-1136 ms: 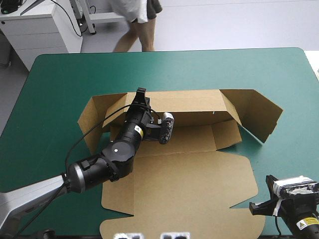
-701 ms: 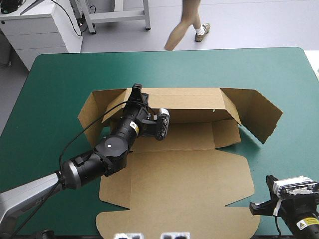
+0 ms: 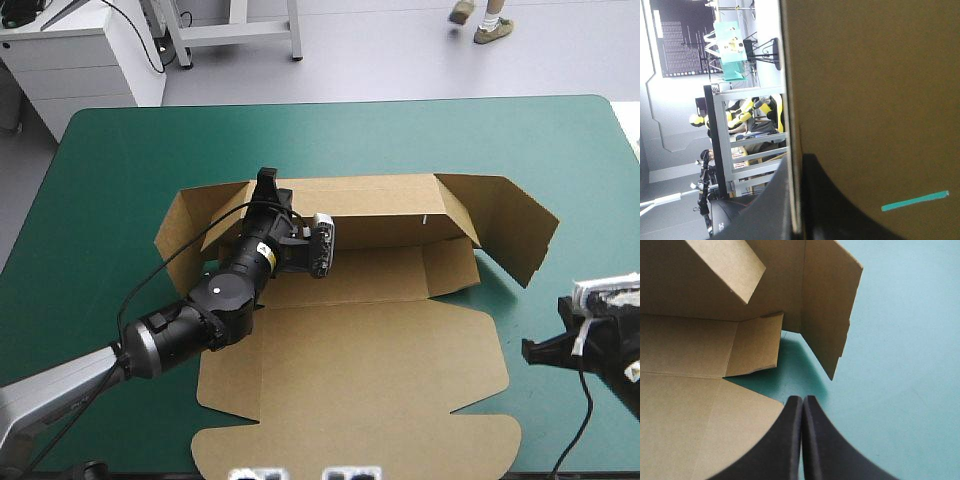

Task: Fold the box

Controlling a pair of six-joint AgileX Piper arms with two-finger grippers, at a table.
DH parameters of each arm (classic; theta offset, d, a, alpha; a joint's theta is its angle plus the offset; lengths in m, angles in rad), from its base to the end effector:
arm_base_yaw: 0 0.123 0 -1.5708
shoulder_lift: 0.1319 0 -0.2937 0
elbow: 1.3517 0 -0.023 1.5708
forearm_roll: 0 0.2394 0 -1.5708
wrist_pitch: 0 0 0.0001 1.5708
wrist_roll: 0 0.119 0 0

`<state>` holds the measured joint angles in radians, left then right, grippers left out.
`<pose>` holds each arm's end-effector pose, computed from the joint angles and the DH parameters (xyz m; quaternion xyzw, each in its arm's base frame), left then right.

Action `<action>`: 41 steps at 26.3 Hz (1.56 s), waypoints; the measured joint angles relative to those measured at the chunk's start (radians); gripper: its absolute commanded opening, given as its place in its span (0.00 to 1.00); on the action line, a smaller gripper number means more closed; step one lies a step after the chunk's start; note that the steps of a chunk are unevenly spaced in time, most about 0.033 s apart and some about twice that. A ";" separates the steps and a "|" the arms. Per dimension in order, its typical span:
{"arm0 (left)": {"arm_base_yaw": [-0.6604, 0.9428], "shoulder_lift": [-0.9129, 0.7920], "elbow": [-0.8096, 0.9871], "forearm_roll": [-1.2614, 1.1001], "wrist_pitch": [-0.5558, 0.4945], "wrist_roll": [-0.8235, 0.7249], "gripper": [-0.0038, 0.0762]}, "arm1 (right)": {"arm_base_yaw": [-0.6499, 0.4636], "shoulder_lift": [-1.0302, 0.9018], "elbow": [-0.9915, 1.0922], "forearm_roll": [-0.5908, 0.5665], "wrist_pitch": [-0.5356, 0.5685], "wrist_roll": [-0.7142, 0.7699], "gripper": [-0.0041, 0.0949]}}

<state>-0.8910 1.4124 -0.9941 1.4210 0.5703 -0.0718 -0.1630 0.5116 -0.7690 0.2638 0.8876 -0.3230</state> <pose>0.2492 -0.2070 0.3189 0.6547 0.4963 0.3393 0.4582 0.0862 0.0102 0.3432 -0.0469 0.8623 0.0086 0.5042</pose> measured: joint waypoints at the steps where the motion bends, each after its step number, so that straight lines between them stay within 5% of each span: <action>1: 0.000 0.000 0.000 -0.005 0.005 -0.001 0.04 | 0.000 0.081 -0.058 0.007 0.000 -0.009 0.03; 15: 0.003 0.000 0.000 -0.003 -0.009 -0.093 0.04 | 0.027 0.733 -0.618 0.050 0.108 -0.057 0.03; 28: 0.003 0.003 0.000 -0.001 -0.010 -0.094 0.04 | 0.225 1.066 -0.886 -0.131 0.116 0.039 0.03; 41: 0.003 0.058 -0.001 0.058 0.039 -0.157 0.04 | 0.245 1.201 -0.944 -0.161 0.146 0.052 0.03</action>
<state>-0.8881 1.4705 -0.9953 1.4786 0.6094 -0.2289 0.0815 1.7128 -1.7125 0.1026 1.0335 -0.2710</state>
